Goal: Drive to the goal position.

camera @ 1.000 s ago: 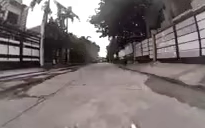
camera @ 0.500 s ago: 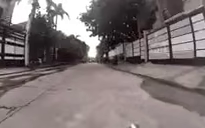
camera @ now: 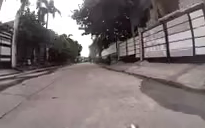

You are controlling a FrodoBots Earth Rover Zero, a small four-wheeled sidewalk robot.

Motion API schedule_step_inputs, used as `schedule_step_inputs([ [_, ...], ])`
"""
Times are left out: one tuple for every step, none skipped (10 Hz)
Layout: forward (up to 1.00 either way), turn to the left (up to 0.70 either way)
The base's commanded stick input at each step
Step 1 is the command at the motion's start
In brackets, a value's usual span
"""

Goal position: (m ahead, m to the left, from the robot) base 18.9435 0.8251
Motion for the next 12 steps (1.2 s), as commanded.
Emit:
schedule_step_inputs([
  [1.0,0.0],
  [1.0,0.14],
  [1.0,0.27],
  [1.0,0.27],
  [1.0,0.19],
  [1.0,0.01],
  [1.0,0.0],
  [1.0,0.0],
  [1.0,0.0],
  [1.0,0.0],
  [1.0,0.0],
  [1.0,0.0],
])
